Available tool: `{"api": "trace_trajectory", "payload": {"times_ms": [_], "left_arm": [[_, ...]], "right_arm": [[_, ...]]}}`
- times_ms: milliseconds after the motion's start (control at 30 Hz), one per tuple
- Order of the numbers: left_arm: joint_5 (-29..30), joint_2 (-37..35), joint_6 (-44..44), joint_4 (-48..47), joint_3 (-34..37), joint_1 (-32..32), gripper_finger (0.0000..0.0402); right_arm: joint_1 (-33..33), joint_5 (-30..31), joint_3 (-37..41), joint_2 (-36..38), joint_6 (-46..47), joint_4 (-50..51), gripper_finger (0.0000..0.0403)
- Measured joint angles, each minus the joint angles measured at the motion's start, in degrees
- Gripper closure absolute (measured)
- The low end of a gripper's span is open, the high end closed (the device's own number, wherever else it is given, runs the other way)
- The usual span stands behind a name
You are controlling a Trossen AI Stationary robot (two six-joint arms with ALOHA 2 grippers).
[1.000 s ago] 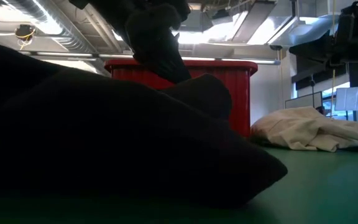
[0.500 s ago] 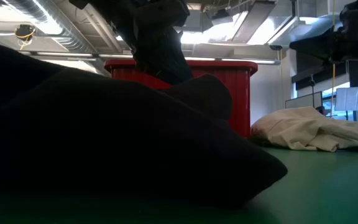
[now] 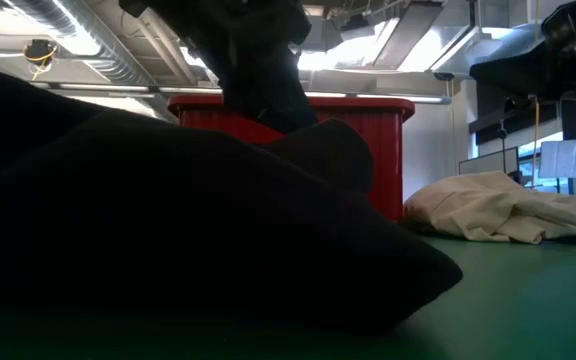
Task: Fold laundry
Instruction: Fold the black shirt
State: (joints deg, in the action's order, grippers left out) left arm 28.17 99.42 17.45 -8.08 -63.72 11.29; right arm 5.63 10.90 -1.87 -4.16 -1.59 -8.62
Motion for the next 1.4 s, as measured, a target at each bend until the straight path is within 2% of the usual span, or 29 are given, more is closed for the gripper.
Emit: {"api": "trace_trajectory", "payload": {"times_ms": [233,467,733,1067,1267,1400], "left_arm": [[-0.1,0.0,0.0,0.0,0.0,-1.6,0.0206],[-0.8,0.0,-0.1,0.0,0.0,-2.8,0.0206],[-1.0,0.0,-0.1,-0.1,0.0,-2.6,0.0206],[-6.9,0.0,0.0,-0.5,0.0,-0.9,0.0206],[-6.2,0.0,-1.5,-1.0,0.0,-0.8,0.0207],[-6.2,0.0,-0.8,-3.7,0.0,-0.6,0.0208]], "right_arm": [[0.0,-2.2,0.0,-7.3,4.1,-0.5,0.0397],[0.0,-4.5,-0.4,-15.1,4.3,-5.3,0.0397],[0.1,-5.2,-7.1,-23.7,2.5,-3.3,0.0397],[0.1,-6.2,-15.9,-41.4,-1.1,-2.8,0.0397],[5.6,-5.3,-21.2,-51.0,-3.5,-2.8,0.0397],[11.2,-0.3,-24.8,-54.9,-6.8,-2.8,0.0397]]}}
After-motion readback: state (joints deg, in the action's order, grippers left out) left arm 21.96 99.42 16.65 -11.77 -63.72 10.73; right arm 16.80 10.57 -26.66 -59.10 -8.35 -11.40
